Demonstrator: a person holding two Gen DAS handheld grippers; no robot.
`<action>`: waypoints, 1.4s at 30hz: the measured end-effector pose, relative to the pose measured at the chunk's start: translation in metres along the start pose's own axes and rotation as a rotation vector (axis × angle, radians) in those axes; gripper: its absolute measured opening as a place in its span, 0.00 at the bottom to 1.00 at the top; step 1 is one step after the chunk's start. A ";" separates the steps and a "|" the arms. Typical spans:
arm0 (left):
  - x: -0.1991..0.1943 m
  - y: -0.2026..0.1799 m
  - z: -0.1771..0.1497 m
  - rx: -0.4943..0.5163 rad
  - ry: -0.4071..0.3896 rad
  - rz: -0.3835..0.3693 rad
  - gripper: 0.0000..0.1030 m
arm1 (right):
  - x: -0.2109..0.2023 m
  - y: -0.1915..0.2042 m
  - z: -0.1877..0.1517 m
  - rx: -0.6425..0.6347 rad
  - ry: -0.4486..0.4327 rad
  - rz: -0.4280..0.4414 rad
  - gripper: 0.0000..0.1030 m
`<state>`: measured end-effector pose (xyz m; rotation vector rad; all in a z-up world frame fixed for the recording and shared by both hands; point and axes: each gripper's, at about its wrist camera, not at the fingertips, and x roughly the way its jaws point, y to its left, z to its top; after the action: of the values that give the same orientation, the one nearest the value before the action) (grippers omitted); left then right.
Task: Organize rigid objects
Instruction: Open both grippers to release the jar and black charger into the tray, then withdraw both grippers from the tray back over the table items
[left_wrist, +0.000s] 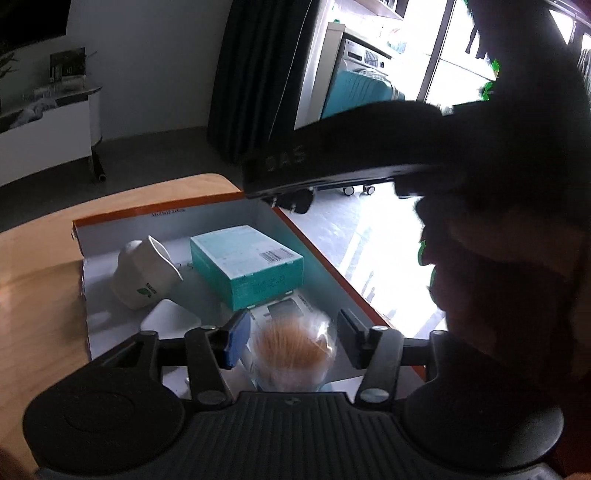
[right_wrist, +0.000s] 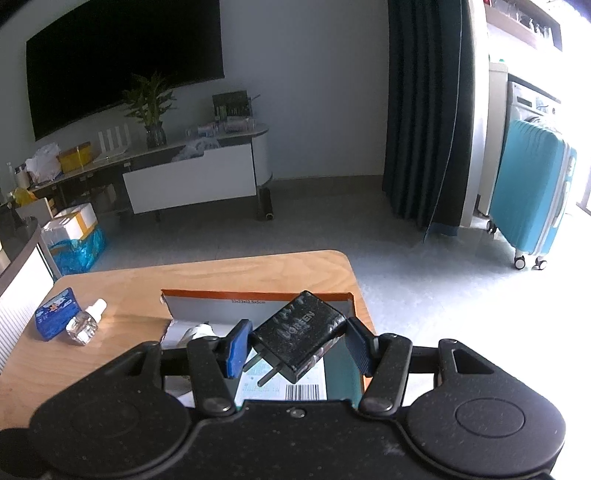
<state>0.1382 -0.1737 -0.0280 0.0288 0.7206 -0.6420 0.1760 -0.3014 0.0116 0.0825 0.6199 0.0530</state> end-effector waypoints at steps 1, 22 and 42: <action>-0.001 0.001 0.000 -0.001 -0.003 0.012 0.58 | 0.005 0.000 0.002 -0.004 0.007 -0.001 0.66; -0.059 0.030 -0.001 -0.129 -0.092 0.140 0.78 | -0.053 0.002 -0.006 -0.007 -0.109 -0.036 0.71; -0.113 0.091 -0.024 -0.252 -0.102 0.359 0.84 | -0.049 0.092 -0.032 -0.078 -0.042 0.117 0.77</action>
<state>0.1101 -0.0338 0.0063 -0.1040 0.6722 -0.2054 0.1157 -0.2115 0.0227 0.0442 0.5696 0.1885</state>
